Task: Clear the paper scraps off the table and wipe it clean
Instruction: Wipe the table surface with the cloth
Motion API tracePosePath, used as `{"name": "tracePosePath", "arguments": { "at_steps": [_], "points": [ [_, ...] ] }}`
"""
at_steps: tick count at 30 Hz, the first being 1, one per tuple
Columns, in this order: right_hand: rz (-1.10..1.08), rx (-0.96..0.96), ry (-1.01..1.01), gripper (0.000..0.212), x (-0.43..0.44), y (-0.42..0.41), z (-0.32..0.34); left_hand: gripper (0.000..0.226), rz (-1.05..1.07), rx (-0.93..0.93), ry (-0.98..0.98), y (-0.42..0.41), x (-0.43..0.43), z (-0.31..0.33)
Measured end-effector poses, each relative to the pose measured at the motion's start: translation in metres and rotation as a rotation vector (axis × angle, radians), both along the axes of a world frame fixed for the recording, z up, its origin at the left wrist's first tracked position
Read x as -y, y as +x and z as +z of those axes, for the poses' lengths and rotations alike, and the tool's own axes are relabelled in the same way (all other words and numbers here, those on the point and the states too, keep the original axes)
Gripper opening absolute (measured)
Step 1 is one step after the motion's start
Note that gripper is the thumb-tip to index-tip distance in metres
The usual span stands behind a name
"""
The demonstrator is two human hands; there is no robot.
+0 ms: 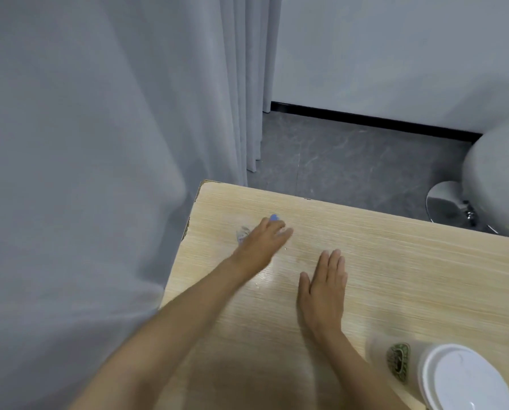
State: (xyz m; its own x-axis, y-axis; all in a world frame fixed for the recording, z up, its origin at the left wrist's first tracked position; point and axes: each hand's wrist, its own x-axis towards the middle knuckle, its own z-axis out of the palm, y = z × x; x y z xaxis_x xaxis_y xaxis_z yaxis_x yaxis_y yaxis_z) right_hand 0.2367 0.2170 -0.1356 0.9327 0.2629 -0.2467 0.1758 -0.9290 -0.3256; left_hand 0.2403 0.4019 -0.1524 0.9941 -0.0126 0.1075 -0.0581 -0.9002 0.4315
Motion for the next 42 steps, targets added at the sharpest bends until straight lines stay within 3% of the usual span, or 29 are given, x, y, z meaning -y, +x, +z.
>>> {"name": "tracePosePath", "arguments": {
  "at_steps": [2,6,8,9,11,14,16,18,20,22,24,27,29,30,32,34,36,38,40,42],
  "points": [
    [-0.053,0.028,0.0,0.064,0.003,-0.009,0.003,0.073,0.01,-0.005,-0.038,0.003,-0.028,0.001],
    [-0.016,-0.045,0.018,0.063,0.009,-0.031,0.001,0.051,0.699,0.041,-0.172,0.01,-0.068,0.003],
    [-0.008,-0.056,0.018,0.062,0.014,-0.038,-0.002,0.046,0.73,0.052,-0.3,0.019,-0.035,0.011],
    [-0.01,-0.052,0.008,0.061,0.017,-0.04,-0.003,0.046,0.647,0.03,-0.379,0.02,-0.01,0.012],
    [-0.006,-0.034,-0.003,0.063,0.021,-0.047,-0.004,0.049,0.267,0.006,-0.37,0.008,0.04,0.005],
    [-0.011,-0.072,0.04,0.068,0.035,-0.055,-0.002,0.04,-0.407,0.099,-0.066,-0.021,0.064,0.001],
    [0.033,-0.092,0.054,0.066,0.048,-0.059,0.0,0.026,-0.523,0.181,0.082,-0.013,0.036,0.004],
    [0.07,-0.09,0.071,0.066,0.054,-0.06,0.002,0.018,-0.183,0.124,0.009,0.002,-0.003,0.013],
    [0.065,-0.113,0.079,0.069,0.053,-0.06,0.002,0.017,0.364,0.009,-0.027,0.01,-0.033,0.015],
    [0.047,-0.12,0.054,0.073,0.048,-0.06,0.001,0.031,0.65,-0.019,-0.098,0.005,-0.028,0.014],
    [0.045,-0.097,0.018,0.077,0.046,-0.061,-0.001,0.049,0.501,-0.03,-0.103,-0.019,0.014,0.013],
    [0.063,-0.084,-0.003,0.081,0.047,-0.062,-0.004,0.028,-0.029,-0.015,-0.063,-0.066,0.059,0.009],
    [0.072,-0.095,0.013,0.081,0.049,-0.061,-0.004,0.026,-0.399,0.083,0.175,-0.075,0.037,0.01],
    [0.076,-0.101,0.01,0.08,0.05,-0.061,-0.004,0.026,-0.415,0.13,0.239,-0.071,0.016,0.01],
    [0.089,-0.107,-0.01,0.078,0.05,-0.06,-0.003,0.018,-0.037,0.009,0.202,-0.059,-0.022,0.019],
    [0.096,-0.116,-0.037,0.075,0.049,-0.06,-0.003,0.024,0.595,-0.091,0.085,-0.055,-0.041,0.023],
    [0.099,-0.114,-0.055,0.073,0.048,-0.059,-0.003,0.035,0.825,-0.112,0.02,-0.054,-0.017,0.022],
    [0.096,-0.125,-0.052,0.075,0.048,-0.059,-0.001,0.031,0.699,-0.105,-0.054,-0.07,0.033,0.02],
    [0.098,-0.151,-0.047,0.076,0.048,-0.057,0.0,0.026,0.286,-0.083,-0.043,-0.102,0.086,0.018],
    [0.115,-0.169,-0.036,0.074,0.049,-0.055,0.003,0.021,-0.17,0.023,0.165,-0.127,0.089,0.009]
  ]
}}
